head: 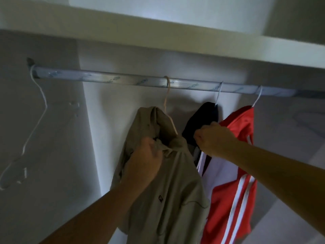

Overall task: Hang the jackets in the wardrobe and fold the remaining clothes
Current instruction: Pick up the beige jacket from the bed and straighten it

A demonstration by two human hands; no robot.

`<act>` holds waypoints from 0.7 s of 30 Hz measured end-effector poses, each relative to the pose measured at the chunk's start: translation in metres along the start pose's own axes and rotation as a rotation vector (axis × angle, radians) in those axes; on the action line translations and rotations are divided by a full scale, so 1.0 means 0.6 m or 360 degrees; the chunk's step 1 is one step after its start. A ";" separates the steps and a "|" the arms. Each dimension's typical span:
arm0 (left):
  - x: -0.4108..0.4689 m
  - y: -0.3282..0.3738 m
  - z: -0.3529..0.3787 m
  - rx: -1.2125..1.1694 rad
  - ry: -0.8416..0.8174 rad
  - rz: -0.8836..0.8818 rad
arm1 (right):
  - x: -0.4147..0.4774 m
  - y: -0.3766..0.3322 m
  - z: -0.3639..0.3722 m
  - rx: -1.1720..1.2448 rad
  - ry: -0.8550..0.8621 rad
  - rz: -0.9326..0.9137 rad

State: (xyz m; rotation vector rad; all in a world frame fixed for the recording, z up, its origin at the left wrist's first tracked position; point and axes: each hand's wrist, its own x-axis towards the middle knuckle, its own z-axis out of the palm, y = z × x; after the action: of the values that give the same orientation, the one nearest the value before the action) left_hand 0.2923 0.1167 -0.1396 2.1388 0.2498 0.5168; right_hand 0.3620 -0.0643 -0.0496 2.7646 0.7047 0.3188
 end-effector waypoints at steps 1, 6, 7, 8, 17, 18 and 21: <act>0.008 0.032 0.006 -0.0059 -0.0010 -0.0004 | -0.006 0.006 0.013 -0.0007 -0.0106 0.0010; 0.041 0.108 0.064 0.0230 -0.0198 -0.0186 | -0.043 0.040 0.037 -0.0064 -0.0184 0.0024; 0.044 0.106 0.069 0.0310 -0.0220 -0.0216 | -0.049 0.050 0.043 -0.0071 -0.0211 0.0024; 0.046 0.104 0.073 0.0314 -0.0229 -0.0242 | -0.055 0.059 0.048 -0.0024 -0.0237 0.0033; 0.058 0.126 0.062 0.0247 -0.0730 -0.0429 | -0.080 0.103 0.050 0.0415 -0.0177 0.0102; 0.058 0.130 0.066 0.0260 -0.0737 -0.0443 | -0.082 0.106 0.049 0.0466 -0.0178 0.0149; 0.060 0.129 0.077 -0.0043 -0.0597 -0.0628 | -0.086 0.115 0.052 0.0618 -0.0184 0.0263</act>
State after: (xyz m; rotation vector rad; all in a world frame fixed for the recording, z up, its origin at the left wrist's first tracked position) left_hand 0.3440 0.0511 -0.0904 2.0424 0.4345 -0.1080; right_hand 0.3562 -0.1546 -0.0648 3.1866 0.5589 0.0548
